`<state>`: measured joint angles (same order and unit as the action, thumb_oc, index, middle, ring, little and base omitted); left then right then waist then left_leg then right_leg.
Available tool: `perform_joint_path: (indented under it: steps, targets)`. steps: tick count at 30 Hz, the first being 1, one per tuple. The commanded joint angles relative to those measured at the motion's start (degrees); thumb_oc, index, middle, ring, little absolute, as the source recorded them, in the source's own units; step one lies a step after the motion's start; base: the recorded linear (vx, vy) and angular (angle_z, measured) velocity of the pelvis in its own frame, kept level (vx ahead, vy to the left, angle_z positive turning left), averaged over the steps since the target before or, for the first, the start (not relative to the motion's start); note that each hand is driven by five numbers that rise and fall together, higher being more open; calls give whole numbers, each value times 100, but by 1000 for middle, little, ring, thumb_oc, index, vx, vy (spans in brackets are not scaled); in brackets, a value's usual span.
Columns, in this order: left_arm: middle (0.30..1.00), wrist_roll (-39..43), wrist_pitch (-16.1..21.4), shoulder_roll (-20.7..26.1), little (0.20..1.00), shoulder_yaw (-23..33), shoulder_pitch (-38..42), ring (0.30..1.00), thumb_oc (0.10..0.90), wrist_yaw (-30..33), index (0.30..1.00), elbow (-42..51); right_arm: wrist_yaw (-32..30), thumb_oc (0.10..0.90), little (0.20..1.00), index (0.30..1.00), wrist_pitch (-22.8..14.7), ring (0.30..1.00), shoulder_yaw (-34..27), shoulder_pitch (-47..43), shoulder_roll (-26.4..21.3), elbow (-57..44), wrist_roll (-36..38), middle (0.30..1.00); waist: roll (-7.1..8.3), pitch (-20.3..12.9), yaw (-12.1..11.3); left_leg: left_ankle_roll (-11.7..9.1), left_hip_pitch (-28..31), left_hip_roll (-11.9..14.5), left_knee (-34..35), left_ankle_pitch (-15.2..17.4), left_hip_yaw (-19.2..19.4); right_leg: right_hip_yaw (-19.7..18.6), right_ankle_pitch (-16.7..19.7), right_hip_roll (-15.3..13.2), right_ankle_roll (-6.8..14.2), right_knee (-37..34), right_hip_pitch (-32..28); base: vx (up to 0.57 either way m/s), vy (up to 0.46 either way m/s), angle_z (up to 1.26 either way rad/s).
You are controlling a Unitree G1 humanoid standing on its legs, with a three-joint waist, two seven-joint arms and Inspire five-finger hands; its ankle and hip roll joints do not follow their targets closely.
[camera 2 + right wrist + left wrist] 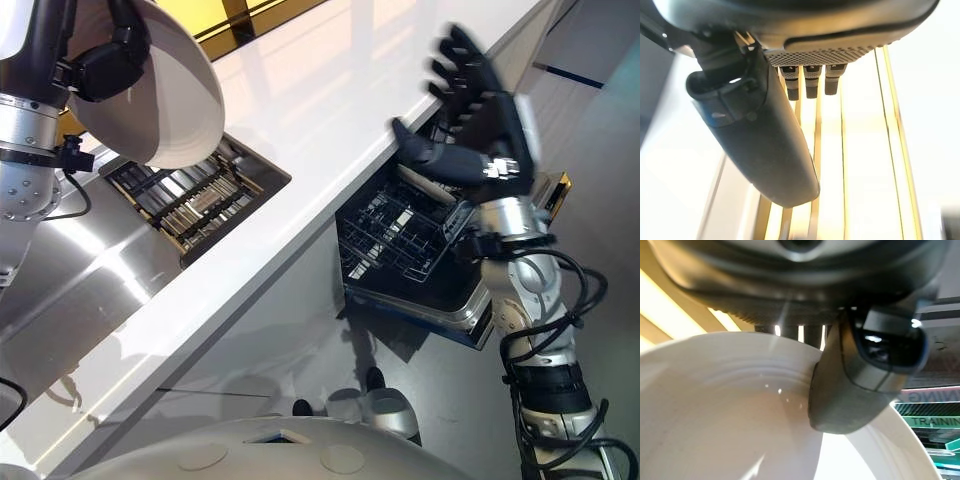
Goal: Pick up plates and place into dishwasher.
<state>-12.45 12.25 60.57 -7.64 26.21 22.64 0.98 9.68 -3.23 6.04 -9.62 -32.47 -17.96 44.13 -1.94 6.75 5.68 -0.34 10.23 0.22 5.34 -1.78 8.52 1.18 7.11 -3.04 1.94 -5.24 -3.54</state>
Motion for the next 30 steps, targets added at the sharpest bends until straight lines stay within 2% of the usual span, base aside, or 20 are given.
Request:
perform_joint_path:
  steps: [1, 10, 13, 20, 30]
  targets:
    - [300, -438, 178, 163, 200, -78, 1189, 300, 100, 766, 300, 44, 122, 800, 900, 900, -56, 900, -23, -829, 99, -335, 707, 900, 74, -482, -222, 109, -111, -232, -34, 290, -183, 245, -637, 155, 198, 261, -343, -1, -33, 18]
    - [300, -1044, -492, -244, 200, -683, 1695, 300, 100, 1336, 300, 44, -549, 800, 900, 900, -226, 900, 558, -1468, 371, -290, -44, 900, 123, -580, -277, 80, -171, -220, -34, 262, -217, 305, -561, 157, 195, 160, -358, -1, -11, 6]
    - [300, -1062, -570, -413, 200, -830, 1792, 300, 100, 1443, 300, -100, -769, 800, 900, 900, -239, 900, 679, -1642, 465, -294, -270, 900, 135, -595, -282, 73, -192, -217, -34, 248, -232, 292, -543, 163, 188, 148, -346, 0, 0, 0]
    - [300, -1255, -433, -832, 200, -908, 1586, 300, 100, 1684, 300, -252, -949, 800, 900, 900, -51, 900, 889, -1734, 727, -236, -286, 900, 152, -612, -301, 72, -211, -212, -34, 246, -217, 271, -515, 172, 176, 92, -343, 7, -1, -2]
    - [300, -1448, -276, -1475, 200, -1231, 1554, 300, 100, 1631, 300, -202, -1336, 800, 900, 900, 289, 900, 1268, -1859, 1141, 40, -451, 900, 192, -631, -323, 84, -216, -213, -34, 235, -223, 296, -505, 172, 162, 85, -350, 14, -6, 0]
